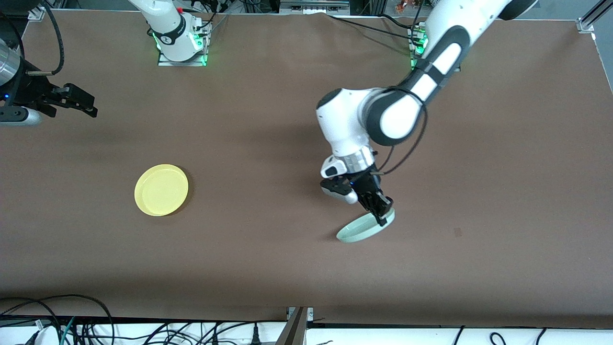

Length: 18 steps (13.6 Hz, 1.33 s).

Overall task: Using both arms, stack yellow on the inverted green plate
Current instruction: 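Lift the green plate with the left gripper and flip it over, then carry the flipped green plate with the left gripper to table center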

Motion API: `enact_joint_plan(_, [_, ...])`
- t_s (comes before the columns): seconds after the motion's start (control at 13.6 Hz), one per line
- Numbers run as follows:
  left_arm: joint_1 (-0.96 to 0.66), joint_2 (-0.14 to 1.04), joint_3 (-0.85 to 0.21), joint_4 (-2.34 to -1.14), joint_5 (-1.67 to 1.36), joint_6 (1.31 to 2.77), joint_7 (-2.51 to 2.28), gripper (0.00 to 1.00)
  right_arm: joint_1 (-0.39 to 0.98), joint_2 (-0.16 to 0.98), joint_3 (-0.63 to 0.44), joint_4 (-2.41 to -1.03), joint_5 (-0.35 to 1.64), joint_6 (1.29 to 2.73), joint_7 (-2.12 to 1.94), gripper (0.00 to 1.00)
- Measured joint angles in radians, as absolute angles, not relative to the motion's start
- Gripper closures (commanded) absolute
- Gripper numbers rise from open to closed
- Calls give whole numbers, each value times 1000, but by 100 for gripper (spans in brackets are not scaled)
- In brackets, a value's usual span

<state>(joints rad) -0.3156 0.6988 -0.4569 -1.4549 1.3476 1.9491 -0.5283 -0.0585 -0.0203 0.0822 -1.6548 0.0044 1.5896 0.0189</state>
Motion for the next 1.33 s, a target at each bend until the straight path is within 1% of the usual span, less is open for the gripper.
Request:
enact_joint_plan(0.37, [-427,728,-457,-1458,1423,1761,-625,100,-59,-20,82,-1655,4,1590,19,0])
enact_joint_plan(0.74, [-583,810,-456,-1462,1507,1510,-733,100,-59,-20,81,-1654,4,1589,19,0])
enact_joint_plan(1.1, [-652,865,-454,-1461,1550,1394,-789,100,-59,-20,80,-1654,4,1579,19,0])
enact_joint_plan(1.33, [-668,885,-453,-1461,1558,1368,-820,100,-59,-20,77,-1654,4,1577,19,0])
